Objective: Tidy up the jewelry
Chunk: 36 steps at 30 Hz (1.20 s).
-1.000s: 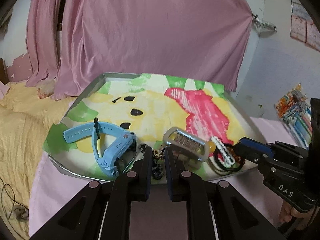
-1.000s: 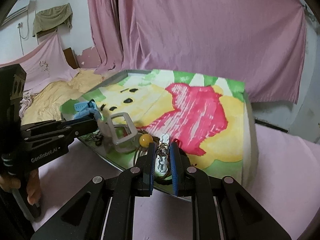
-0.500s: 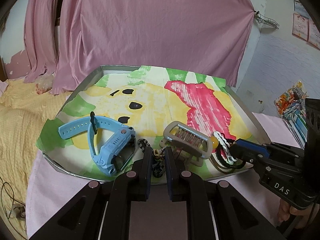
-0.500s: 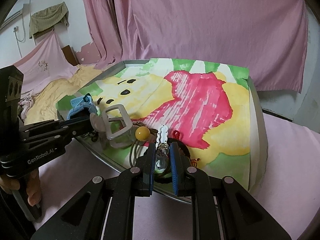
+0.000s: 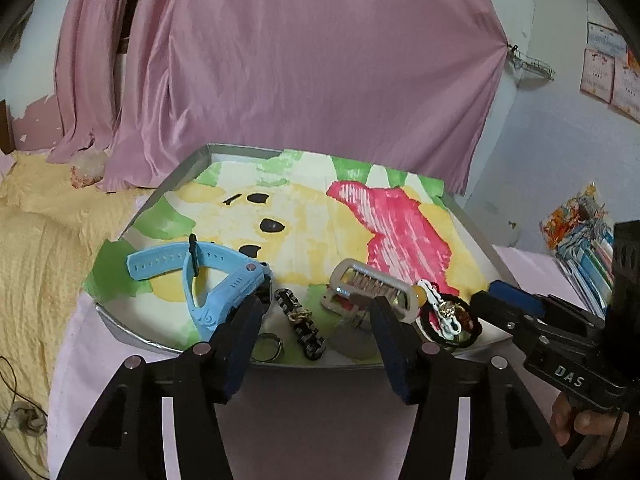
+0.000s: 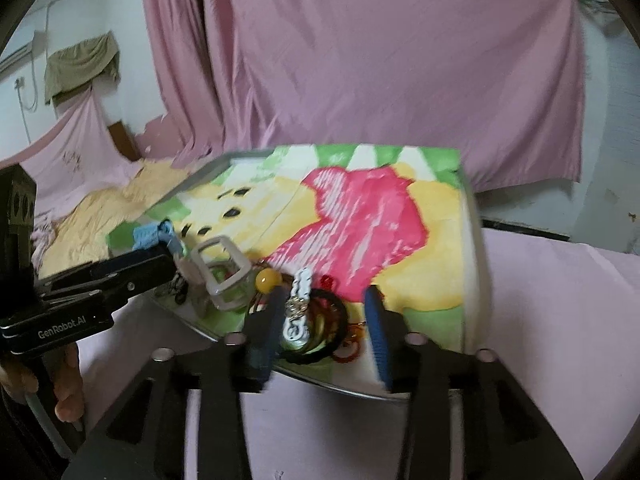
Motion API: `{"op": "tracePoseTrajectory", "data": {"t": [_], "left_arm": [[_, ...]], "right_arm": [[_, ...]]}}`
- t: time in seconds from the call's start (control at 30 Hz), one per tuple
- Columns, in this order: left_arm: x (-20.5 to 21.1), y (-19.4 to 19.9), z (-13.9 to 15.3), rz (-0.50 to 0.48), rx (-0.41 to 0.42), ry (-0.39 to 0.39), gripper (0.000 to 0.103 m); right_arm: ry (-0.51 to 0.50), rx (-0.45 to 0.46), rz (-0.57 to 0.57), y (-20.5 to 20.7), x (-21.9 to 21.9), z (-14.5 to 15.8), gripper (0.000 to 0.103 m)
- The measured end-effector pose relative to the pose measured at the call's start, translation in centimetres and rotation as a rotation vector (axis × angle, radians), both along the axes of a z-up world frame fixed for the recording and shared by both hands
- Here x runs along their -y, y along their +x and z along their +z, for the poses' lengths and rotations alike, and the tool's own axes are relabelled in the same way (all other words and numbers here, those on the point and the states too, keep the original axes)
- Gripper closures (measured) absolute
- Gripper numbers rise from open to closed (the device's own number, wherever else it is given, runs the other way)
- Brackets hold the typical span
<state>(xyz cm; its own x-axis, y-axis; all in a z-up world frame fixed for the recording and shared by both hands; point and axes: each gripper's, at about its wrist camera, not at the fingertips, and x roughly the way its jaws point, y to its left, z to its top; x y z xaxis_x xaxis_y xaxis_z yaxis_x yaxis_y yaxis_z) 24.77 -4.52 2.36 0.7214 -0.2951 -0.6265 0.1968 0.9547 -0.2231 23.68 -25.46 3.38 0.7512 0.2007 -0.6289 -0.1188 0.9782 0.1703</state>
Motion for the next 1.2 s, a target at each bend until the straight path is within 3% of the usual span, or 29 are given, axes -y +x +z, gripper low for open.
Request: {"op": "tracePoseTrajectory", "data": {"t": [0.1,0.13,0.17,0.23,0.57,1.07,1.2], "left_arm": [[0.0,-0.6,0.3,0.006,0.025,0.01,0.046],[0.0,-0.8,0.5,0.009,0.037,0.011,0.039],[-0.1,-1.2,0.7,0.017,0.054,0.013,0.03],[-0.4,-2.0,1.2,0.035,0.091,0.015,0.024],[-1.7,-6.1,2.3,0.119,0.194,0.027,0.001],[-3.8,-13.7,3.7,0.178,0.301,0.08,0.001],[-4.4,-16.0,4.0,0.184,0.337,0.084,0.001]], "right_arm": [[0.001,0.025,-0.028,-0.7,0.4,0.3,0.06],[0.002,0.031,-0.034,-0.8,0.5,0.4,0.059],[0.007,0.042,-0.043,-1.2,0.6,0.5,0.054],[0.012,0.063,-0.056,-1.8,0.8,0.9,0.045],[0.026,0.205,-0.127,-6.4,1.4,2.8,0.025],[-0.053,0.373,-0.146,-15.0,-0.7,4.6,0.002],[-0.069,0.413,-0.152,-17.4,-1.3,5.0,0.002]]}}
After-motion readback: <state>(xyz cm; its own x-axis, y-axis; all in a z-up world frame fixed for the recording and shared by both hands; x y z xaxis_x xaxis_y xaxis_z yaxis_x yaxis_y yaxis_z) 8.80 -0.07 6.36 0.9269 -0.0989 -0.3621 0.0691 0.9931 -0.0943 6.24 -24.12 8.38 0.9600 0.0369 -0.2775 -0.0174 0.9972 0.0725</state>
